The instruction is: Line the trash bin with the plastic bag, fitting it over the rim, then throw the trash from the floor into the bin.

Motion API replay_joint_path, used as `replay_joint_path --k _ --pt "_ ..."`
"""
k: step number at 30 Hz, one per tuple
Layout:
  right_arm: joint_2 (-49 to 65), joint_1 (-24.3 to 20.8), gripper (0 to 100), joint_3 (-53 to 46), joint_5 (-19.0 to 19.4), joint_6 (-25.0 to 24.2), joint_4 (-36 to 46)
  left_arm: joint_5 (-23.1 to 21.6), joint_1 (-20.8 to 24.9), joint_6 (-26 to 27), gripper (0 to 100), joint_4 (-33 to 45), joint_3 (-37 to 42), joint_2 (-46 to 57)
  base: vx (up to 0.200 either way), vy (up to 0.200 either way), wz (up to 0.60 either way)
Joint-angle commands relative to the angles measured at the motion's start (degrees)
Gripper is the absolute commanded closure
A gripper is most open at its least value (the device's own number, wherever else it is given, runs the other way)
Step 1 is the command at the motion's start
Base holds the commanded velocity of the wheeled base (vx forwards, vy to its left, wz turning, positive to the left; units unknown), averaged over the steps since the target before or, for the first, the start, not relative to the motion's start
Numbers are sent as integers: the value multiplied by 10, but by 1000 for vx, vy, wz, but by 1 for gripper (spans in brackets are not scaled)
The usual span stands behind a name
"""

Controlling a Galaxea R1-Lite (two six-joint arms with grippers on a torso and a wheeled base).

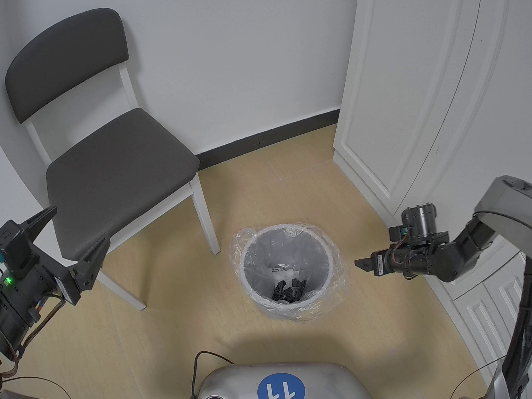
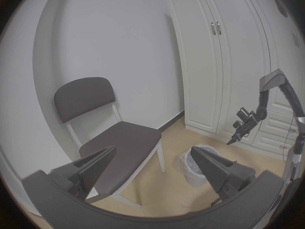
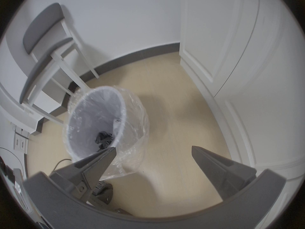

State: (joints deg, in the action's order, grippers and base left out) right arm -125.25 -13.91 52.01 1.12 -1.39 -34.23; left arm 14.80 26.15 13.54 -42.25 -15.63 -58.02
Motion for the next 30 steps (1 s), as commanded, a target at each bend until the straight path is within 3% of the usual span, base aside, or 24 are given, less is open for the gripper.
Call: replay_joint_path --k 1,5,12,15,21,28,30 --pt "171 -11 0 -142 -9 -32 -96 -7 -1 -18 0 -10 -10 36 0 0 0" --pt "265 -27 0 -208 -55 -68 -148 -8 -2 -19 0 -2 -36 87 0 0 0" --pt "375 -38 0 -299 -189 -94 -233 5 -37 -19 0 38 -57 194 0 0 0" --pt "445 -48 0 -337 -207 -96 -266 5 -65 -19 0 100 -60 246 0 0 0" --pt "602 -47 0 -387 -220 -92 -257 2 -137 -22 0 225 -70 327 0 0 0" --pt "740 -38 0 -439 -239 -87 -219 1 -198 -22 0 241 -65 361 0 0 0" --pt "815 -38 0 -448 -267 -81 -176 1 -207 -23 0 241 -66 373 0 0 0"
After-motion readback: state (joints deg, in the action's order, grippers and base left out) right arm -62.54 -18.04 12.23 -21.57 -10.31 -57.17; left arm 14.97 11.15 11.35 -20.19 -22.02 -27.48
